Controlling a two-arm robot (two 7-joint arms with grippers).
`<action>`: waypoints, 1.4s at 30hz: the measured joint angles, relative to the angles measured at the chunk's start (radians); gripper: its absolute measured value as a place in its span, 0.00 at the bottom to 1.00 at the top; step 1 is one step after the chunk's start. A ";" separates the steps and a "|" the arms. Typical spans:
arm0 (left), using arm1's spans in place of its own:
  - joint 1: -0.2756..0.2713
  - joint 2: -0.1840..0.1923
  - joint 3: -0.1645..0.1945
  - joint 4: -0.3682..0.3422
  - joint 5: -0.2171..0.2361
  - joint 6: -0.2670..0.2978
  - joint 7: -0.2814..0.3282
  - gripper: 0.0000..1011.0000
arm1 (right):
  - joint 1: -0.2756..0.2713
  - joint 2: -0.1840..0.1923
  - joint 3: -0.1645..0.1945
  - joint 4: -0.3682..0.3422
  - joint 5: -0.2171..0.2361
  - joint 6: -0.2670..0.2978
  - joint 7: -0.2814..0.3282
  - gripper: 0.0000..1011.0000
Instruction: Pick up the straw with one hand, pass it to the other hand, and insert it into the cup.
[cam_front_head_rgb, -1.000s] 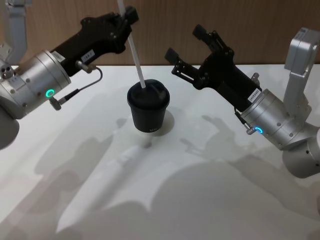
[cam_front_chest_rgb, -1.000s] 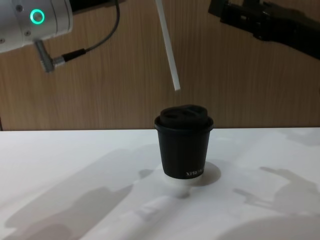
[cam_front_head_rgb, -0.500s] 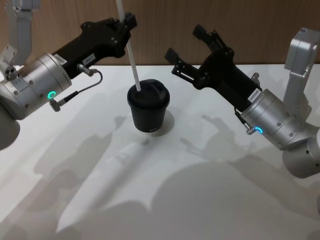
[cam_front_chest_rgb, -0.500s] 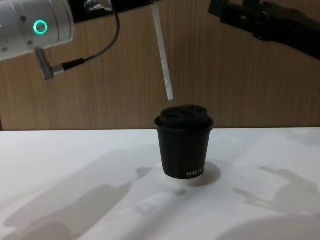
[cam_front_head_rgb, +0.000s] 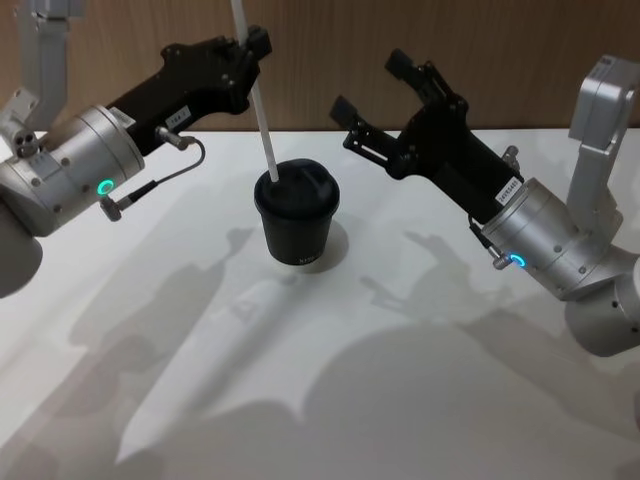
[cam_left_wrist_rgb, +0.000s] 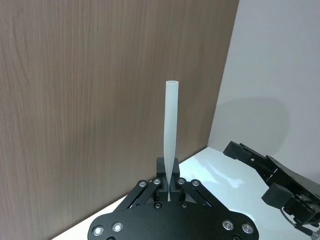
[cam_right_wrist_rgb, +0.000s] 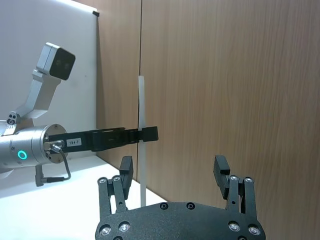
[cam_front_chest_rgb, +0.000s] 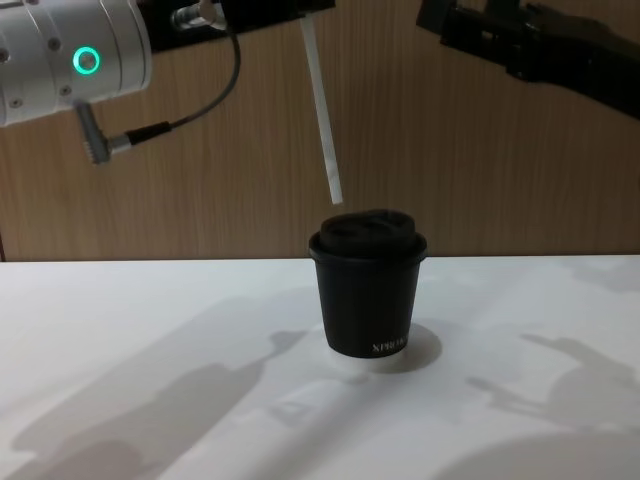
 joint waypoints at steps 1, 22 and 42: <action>-0.001 -0.002 0.000 0.003 0.001 0.002 -0.001 0.02 | 0.000 0.000 0.000 0.000 0.000 0.000 0.000 0.99; -0.011 -0.028 0.003 0.051 0.018 0.021 -0.018 0.02 | 0.000 0.000 0.000 0.000 0.000 0.000 0.000 0.99; -0.018 -0.050 0.008 0.089 0.056 0.010 -0.026 0.02 | 0.000 0.000 0.000 0.000 0.000 0.000 0.000 0.99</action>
